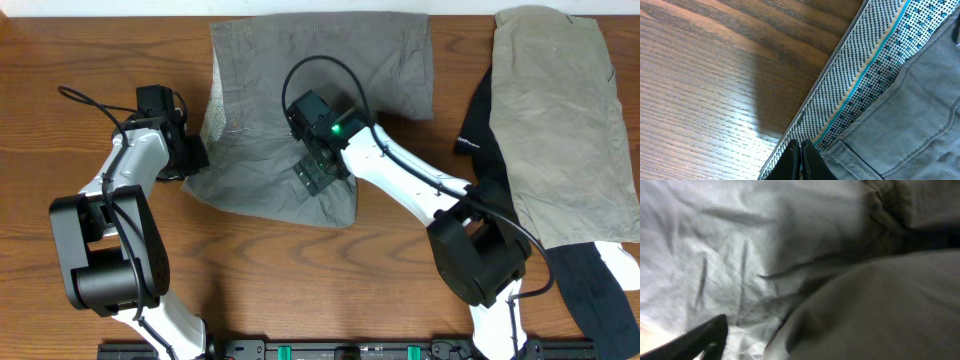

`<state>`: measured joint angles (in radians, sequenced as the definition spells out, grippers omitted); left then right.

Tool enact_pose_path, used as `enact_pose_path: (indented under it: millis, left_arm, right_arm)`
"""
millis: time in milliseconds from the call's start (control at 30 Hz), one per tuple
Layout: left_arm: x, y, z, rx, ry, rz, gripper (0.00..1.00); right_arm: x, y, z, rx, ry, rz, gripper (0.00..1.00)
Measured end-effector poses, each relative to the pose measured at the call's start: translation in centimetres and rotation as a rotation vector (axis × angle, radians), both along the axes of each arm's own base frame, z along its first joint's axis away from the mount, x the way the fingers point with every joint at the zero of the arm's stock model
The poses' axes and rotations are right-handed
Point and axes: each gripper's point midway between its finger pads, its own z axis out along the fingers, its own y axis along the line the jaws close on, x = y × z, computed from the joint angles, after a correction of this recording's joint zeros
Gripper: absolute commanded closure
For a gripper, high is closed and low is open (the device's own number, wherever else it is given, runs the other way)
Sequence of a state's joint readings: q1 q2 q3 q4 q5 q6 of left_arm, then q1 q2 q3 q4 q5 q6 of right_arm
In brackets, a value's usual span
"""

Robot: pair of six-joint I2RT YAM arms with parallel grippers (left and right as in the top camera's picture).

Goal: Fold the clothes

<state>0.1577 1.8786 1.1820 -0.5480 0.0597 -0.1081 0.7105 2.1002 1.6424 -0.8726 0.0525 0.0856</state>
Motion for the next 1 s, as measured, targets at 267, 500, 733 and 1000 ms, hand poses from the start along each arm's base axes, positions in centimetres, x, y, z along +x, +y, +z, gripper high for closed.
enact_pose_path:
  millis: [267,500,733,1000]
  left_arm:
    - [0.1,0.0,0.0,0.000,-0.004,0.000,0.94]
    - [0.1,0.0,0.0,0.001,-0.005,0.000,0.94]
    - [0.1,0.0,0.0,0.001,-0.005,0.000,0.94]
    - [0.1,0.0,0.0,0.001,-0.006,0.000,0.94]
  right_arm:
    - [-0.6,-0.6,2.2,-0.027,0.048,0.018,0.01]
    - [0.2,-4.1,3.6,0.050,0.186,-0.087,0.13]
    - [0.7,-6.1,4.3,0.213,0.313,-0.134,0.27]
    - [4.4,-0.5,6.5,0.451,0.140,0.029,0.40]
